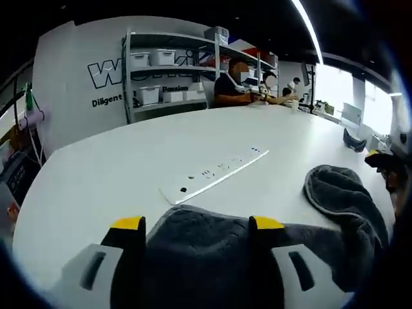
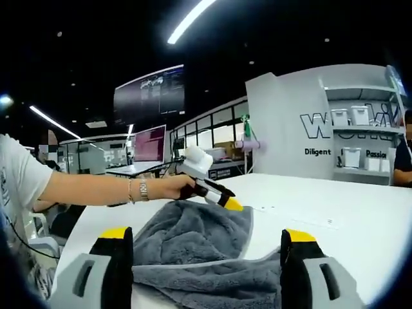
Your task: Fold the towel on the table until its edges align and the towel forms a compact rectangular stack.
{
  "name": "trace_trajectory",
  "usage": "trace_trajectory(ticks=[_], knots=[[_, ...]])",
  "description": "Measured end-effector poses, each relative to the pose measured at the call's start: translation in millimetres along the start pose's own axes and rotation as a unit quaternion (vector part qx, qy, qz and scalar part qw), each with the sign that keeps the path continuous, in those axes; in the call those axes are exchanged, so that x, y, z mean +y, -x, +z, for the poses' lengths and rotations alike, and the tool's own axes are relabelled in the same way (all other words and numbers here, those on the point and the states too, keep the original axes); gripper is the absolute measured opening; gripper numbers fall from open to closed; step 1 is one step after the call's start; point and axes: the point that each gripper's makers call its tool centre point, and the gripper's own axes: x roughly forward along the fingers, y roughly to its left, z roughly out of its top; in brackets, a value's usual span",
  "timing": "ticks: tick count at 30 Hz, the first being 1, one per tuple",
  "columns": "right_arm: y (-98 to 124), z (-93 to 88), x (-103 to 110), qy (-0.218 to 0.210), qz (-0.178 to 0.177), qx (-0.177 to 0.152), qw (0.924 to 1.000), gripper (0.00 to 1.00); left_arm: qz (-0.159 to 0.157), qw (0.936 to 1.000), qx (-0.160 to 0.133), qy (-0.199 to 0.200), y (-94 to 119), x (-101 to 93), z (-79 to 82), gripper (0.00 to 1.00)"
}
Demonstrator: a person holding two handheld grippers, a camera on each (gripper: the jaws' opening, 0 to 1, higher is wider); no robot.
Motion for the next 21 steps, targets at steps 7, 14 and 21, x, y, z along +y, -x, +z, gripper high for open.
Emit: trace_trajectory(ticks=[7, 14, 21], knots=[[1, 0.7, 1, -0.002, 0.0, -0.001, 1.0, 0.99, 0.006, 0.9999, 0.015, -0.004, -13, 4.4, -8.2, 0.49], [-1, 1.1, 2, 0.0, 0.004, 0.0, 1.0, 0.99, 0.005, 0.9996, 0.029, 0.006, -18, 4.1, -21.3, 0.44], [0, 1.6, 0, -0.001, 0.001, -0.001, 1.0, 0.99, 0.01, 0.9991, 0.032, 0.026, -20, 6.2, -30.0, 0.4]])
